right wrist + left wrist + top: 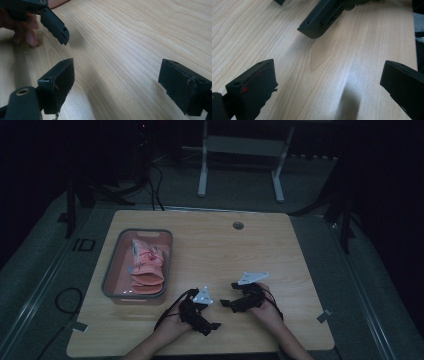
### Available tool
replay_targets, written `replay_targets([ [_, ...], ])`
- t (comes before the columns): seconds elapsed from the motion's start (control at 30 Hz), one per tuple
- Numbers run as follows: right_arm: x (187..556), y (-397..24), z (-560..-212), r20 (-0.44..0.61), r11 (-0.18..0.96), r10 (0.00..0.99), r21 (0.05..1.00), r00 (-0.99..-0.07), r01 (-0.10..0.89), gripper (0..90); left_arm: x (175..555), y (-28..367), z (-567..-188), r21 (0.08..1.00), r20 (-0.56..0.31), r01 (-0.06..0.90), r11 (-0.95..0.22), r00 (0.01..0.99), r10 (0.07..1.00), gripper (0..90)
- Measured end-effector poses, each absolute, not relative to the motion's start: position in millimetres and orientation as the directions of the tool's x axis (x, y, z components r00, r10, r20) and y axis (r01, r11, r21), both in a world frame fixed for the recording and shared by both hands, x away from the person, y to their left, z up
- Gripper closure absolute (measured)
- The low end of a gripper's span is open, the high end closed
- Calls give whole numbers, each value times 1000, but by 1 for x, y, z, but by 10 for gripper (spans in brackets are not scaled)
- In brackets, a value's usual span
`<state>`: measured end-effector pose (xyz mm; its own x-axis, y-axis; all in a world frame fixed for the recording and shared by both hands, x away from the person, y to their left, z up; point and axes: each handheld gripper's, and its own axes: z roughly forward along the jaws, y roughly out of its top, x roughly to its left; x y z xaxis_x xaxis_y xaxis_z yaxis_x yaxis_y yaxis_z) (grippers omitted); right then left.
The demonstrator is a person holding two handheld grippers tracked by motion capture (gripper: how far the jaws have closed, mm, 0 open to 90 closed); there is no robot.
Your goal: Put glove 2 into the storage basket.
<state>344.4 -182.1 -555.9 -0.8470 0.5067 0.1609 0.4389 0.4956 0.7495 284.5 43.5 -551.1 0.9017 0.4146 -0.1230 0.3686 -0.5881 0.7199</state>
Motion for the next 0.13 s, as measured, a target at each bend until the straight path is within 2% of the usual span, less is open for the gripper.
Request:
replay_targets([
  [0.13, 345, -183, -556, 151, 489, 513, 758, -845, 432, 136, 285, 44, -553, 719, -132, 376, -585, 900, 416, 7],
])
